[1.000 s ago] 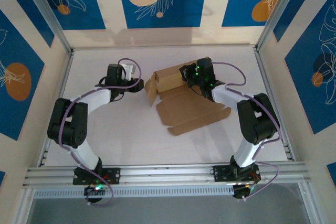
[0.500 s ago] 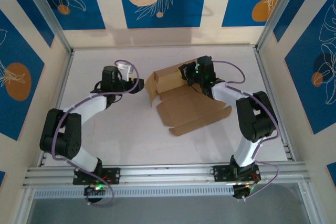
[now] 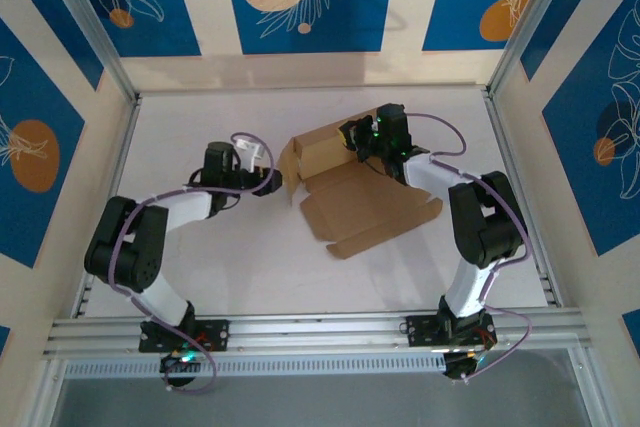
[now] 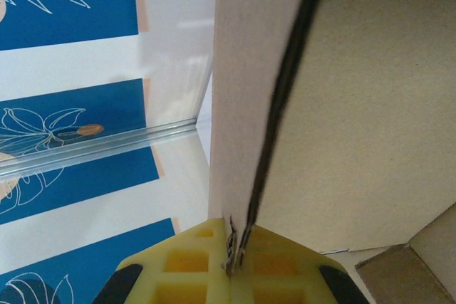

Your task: Fold the paper box

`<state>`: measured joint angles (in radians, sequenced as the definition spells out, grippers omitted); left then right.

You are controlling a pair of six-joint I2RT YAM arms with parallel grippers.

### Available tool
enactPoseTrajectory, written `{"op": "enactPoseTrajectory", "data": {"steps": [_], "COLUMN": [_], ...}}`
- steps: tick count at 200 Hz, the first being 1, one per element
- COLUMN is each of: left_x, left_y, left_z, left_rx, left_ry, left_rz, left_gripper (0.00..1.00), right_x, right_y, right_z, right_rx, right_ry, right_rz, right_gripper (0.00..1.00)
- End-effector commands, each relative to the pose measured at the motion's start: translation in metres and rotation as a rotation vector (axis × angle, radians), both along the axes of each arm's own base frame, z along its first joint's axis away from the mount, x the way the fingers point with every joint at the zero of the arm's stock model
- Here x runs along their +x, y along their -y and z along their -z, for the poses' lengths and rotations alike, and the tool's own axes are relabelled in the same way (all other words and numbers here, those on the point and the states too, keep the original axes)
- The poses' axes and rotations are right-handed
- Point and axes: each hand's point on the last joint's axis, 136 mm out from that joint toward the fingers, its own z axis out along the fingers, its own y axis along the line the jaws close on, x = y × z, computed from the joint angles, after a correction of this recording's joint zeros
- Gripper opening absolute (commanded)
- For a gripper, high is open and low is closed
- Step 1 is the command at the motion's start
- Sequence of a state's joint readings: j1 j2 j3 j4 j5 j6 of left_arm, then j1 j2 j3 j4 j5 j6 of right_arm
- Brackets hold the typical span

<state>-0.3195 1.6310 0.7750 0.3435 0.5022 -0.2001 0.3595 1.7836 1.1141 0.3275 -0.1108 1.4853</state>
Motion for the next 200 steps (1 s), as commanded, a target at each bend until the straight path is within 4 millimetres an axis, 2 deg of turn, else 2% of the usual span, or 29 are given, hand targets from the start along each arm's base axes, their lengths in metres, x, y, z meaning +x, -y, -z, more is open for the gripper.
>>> {"op": "enactPoseTrajectory", "data": {"steps": [1,39,72,101,131,163,200], "left_x": [-0.008,-0.018,-0.003,0.010,0.014,0.020,0.024], "left_y": [0.017,0.031,0.031,0.039,0.052,0.051,0.050], "left_z": [-0.028,-0.029,-0.026,-0.028,-0.032,-0.025,-0.015], "left_rx": [-0.002,0.049,0.102,0.128,0.128,0.166,0.193], "left_ry": [0.119,0.151,0.162,0.180,0.201,0.196,0.213], "left_rz": [0.090,0.154,0.099,0.078,0.095,0.062,0.013], "left_gripper": [0.58,0.68,0.69,0.71,0.72,0.72,0.67], "right_x": [-0.003,-0.002,-0.002,-0.005,-0.006,-0.007,-0.009], "right_y": [-0.001,-0.006,-0.015,-0.023,-0.026,-0.028,-0.030], "right_z": [0.018,0.017,0.015,0.011,0.010,0.006,0.006], "right_rx": [-0.018,-0.015,-0.001,0.005,0.007,0.016,0.026], "right_ry": [-0.068,-0.068,-0.064,-0.059,-0.061,-0.054,-0.060], "right_rz": [-0.018,-0.024,-0.039,-0.054,-0.058,-0.060,-0.047], "right_gripper": [0.00,0.00,0.00,0.00,0.00,0.00,0.00]}}
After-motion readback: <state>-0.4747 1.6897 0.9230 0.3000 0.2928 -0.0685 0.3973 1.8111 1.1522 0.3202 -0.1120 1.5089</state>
